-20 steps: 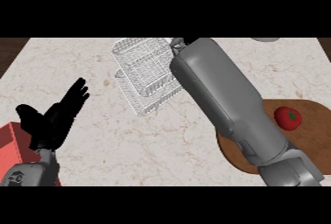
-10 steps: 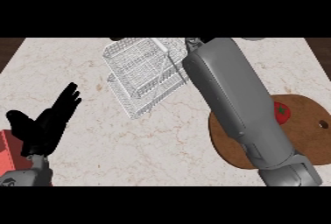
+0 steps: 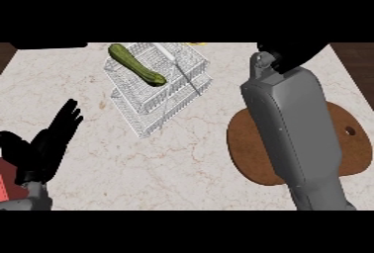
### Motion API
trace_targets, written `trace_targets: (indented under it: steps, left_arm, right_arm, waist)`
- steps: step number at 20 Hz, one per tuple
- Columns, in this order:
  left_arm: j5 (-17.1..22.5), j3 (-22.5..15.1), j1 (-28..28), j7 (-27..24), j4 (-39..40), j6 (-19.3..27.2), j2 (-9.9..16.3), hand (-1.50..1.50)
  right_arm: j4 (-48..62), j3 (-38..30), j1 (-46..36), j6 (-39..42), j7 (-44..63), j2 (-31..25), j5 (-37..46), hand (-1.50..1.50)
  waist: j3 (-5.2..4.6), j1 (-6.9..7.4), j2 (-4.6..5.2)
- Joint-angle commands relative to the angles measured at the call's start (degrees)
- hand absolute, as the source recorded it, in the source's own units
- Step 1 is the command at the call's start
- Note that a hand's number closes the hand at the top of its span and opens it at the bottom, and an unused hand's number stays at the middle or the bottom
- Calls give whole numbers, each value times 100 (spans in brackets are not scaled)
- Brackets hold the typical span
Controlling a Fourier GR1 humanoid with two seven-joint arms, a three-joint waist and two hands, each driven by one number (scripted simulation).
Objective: Pick the squash from the cutting board and place it in the tiered basket
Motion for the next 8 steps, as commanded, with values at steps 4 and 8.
trace_targets:
  steps: [4,8]
  left_arm:
    - [-40,-6,300,-87,-141,51,-95,0]
    - [-10,28,265,-223,89,-113,-34,0]
  right_arm:
    - [-2781,276,1488,1431,574,-1,329,-150]
    - [-4174,715,2163,2151,719,0,478,-150]
  waist:
    - [-18,-143,-20]
    - [-28,-57,37]
